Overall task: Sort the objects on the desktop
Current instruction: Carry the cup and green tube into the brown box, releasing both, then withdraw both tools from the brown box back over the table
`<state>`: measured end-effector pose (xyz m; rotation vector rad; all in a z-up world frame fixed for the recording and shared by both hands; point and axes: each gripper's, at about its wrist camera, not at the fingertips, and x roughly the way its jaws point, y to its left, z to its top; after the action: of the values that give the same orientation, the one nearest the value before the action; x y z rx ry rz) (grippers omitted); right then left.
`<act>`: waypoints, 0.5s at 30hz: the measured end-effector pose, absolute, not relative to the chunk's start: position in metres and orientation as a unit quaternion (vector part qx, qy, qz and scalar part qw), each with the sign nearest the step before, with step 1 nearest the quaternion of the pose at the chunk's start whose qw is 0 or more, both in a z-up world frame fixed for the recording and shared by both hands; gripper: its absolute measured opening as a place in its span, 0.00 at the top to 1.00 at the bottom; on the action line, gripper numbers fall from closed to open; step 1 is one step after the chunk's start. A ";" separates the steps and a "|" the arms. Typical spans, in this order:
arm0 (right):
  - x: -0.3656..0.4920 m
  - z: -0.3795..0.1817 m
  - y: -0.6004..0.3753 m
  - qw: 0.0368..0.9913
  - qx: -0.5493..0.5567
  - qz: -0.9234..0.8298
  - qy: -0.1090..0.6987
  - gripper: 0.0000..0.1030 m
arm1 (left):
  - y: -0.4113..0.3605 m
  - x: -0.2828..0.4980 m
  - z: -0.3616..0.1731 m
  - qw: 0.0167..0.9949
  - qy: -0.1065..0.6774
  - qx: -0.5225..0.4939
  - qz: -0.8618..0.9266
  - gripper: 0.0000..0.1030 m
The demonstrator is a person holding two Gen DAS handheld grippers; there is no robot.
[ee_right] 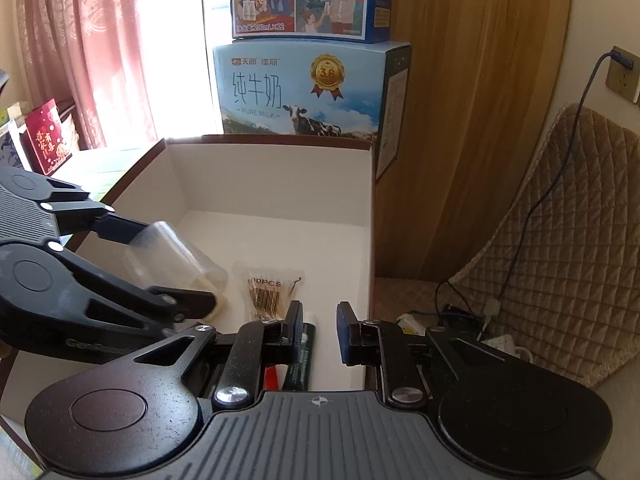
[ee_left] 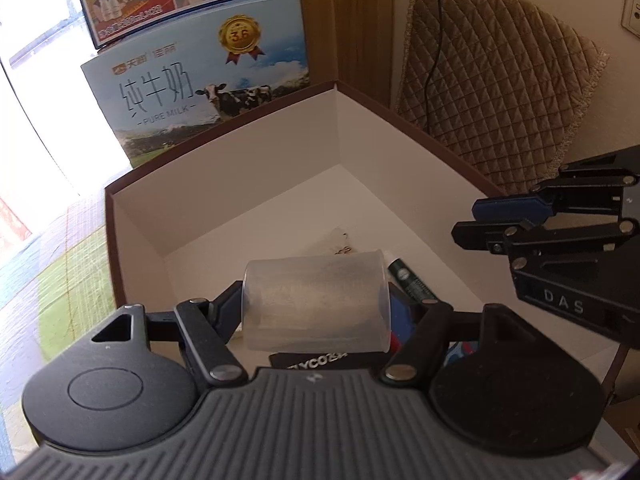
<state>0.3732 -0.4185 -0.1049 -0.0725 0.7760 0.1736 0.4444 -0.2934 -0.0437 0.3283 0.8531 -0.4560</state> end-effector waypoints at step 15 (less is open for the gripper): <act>0.358 -0.099 -0.420 0.921 -0.004 0.100 0.375 0.51 | -0.295 0.443 -0.044 0.871 0.410 0.168 -0.213 0.23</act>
<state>0.3579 -0.4197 -0.0989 -0.0091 0.7713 0.2060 0.4425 -0.2952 -0.0436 0.3515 0.8571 -0.4464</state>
